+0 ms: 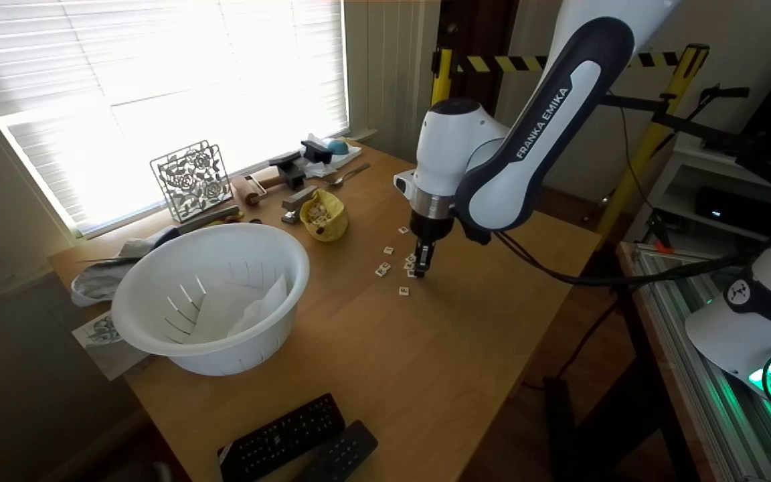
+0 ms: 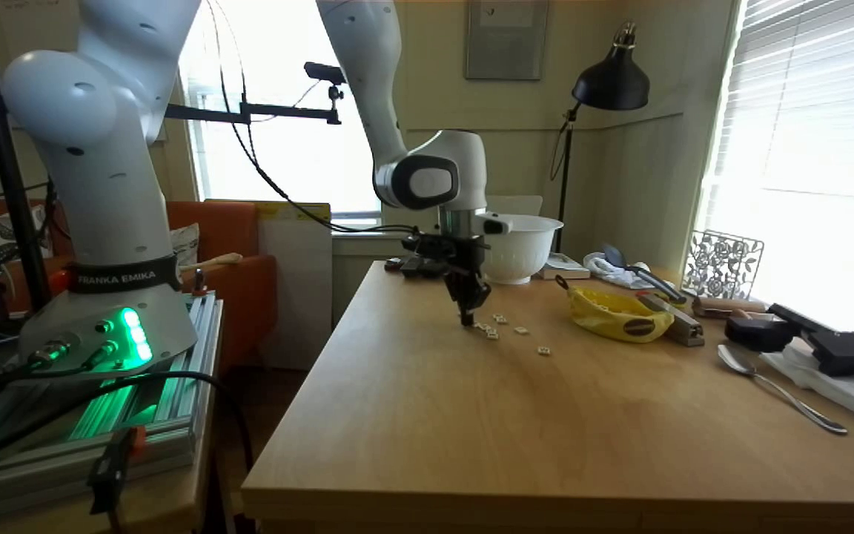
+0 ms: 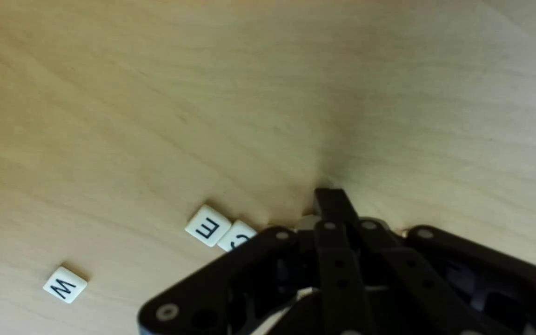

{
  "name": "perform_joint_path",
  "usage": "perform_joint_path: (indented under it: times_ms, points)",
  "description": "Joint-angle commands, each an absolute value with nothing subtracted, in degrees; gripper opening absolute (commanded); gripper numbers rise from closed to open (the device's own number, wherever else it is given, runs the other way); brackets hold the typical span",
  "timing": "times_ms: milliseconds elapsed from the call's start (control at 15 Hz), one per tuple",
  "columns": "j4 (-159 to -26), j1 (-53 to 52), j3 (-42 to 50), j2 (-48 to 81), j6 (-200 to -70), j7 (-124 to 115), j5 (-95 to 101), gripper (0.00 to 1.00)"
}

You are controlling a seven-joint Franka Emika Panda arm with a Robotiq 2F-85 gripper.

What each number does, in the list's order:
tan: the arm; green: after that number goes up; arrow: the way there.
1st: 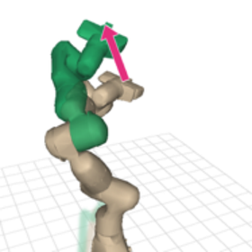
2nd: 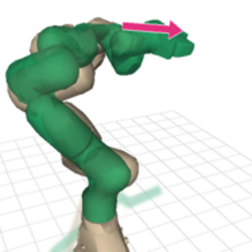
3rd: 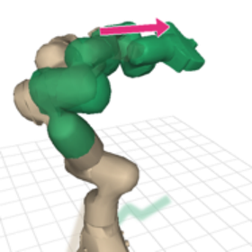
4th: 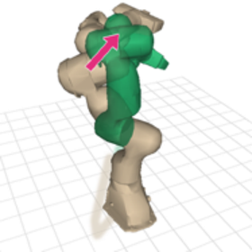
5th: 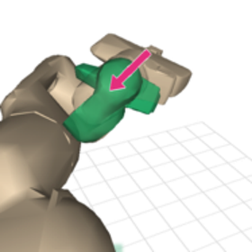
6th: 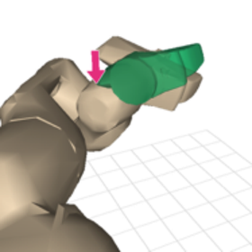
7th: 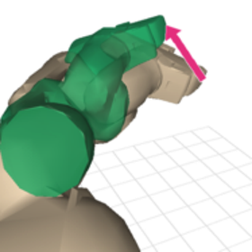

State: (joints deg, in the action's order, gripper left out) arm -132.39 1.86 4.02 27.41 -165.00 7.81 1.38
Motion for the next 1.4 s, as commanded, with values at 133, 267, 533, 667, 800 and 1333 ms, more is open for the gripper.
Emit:
perform_joint_path:
  times_ms: [133,267,533,667,800,1333]
  points:
    - [-130.04,0.32,5.04,30.26,-164.67,2.22,2.36,0.0]
    - [-129.73,-0.38,5.64,30.57,-164.68,0.56,2.45,0.0]
    - [-129.21,-1.64,6.72,30.93,-164.24,-2.3,2.43,0.0]
    - [-129.15,-2.33,7.36,30.99,-163.88,-3.7,2.46,0.0]
    - [-129.08,-3.11,8.08,31.03,-163.35,-4.99,2.59,0.0]
    - [-128.22,-4.94,9.72,31.35,-161.58,-9.29,2.59,0.0]
